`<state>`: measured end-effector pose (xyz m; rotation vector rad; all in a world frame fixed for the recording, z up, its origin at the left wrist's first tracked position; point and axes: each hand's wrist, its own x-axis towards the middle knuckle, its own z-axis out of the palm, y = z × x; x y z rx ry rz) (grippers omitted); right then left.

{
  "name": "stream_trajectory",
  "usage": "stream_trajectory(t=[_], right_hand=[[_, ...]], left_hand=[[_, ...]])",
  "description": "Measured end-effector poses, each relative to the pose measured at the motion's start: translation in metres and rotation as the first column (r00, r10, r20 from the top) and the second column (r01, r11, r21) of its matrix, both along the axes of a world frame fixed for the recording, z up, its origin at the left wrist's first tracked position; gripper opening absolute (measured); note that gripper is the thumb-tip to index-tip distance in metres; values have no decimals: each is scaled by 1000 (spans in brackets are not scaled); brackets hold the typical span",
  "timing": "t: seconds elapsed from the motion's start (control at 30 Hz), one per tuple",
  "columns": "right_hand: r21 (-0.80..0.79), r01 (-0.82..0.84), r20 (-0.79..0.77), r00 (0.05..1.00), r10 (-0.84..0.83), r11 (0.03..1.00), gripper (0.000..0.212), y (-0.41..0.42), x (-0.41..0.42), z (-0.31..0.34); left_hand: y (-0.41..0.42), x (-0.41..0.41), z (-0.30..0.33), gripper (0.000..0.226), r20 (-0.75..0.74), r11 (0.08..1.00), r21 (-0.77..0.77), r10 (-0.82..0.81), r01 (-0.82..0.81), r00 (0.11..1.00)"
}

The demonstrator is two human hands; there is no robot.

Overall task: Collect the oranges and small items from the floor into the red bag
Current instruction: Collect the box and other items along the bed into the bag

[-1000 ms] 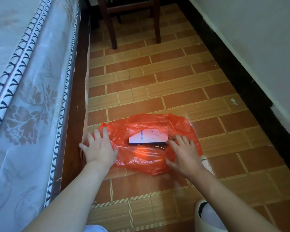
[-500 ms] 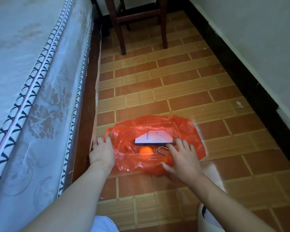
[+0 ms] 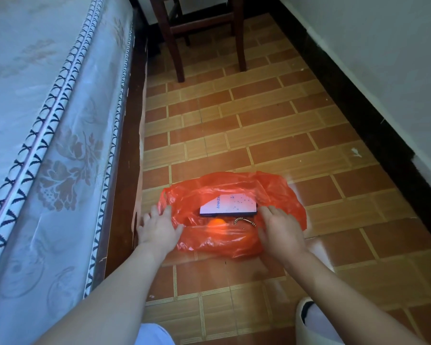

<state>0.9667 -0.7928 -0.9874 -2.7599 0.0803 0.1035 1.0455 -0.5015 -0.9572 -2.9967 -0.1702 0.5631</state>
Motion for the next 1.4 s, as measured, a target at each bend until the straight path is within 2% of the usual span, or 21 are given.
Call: stream_trajectory(t=[0.07,0.2,0.33,0.4,0.43,0.47,0.53,0.6,0.7,0.83,0.97,1.1,1.27,1.4], right_hand=[[106,26,8,1000,-27,994,36,5,3,9],[287,52,80,994,-77,956,41,19,11,19],[308,31,170,982,-87,951,42,28,14,20],[267,-15,248,967,-53,964,37,29,15,18],[235,-42,291,956,-29,971,34,29,15,18],[200,-63,325,946,-6,978,32,28,17,18],[147,-95,376,926,34,985,27,25,20,22],[126,-96,409,912,37,987,24,19,22,29],[181,-63,403,915,-15,981,25,6,29,40],[256,-12,361,929,-84,967,22,-19,47,69],[257,27,340,933,-117,966,17,-46,63,122],[286,46,269,955,-127,957,14,-63,66,201],[376,137,165,963,-212,916,13,-62,62,318],[359,122,146,972,-185,925,15,-52,56,413]], left_hand=[[-3,2,0,65,51,999,-42,-32,34,998],[-9,4,6,17,227,976,-184,-76,119,971],[-21,6,13,29,260,954,-283,-24,100,965],[-26,7,12,54,211,958,-280,5,56,977],[-26,7,10,60,175,967,-254,17,28,984],[-26,7,10,54,139,978,-206,13,16,990],[-22,6,11,26,90,993,-117,16,-5,996],[-22,5,17,15,106,996,-93,14,-4,994],[-34,4,33,9,189,982,-186,17,18,982],[-59,2,65,15,394,933,-344,38,109,918],[-77,6,110,15,439,860,-490,100,144,893],[-87,8,176,18,437,823,-535,77,190,896],[-94,6,288,19,444,770,-603,108,208,889],[-90,3,387,20,414,760,-625,130,178,901]])
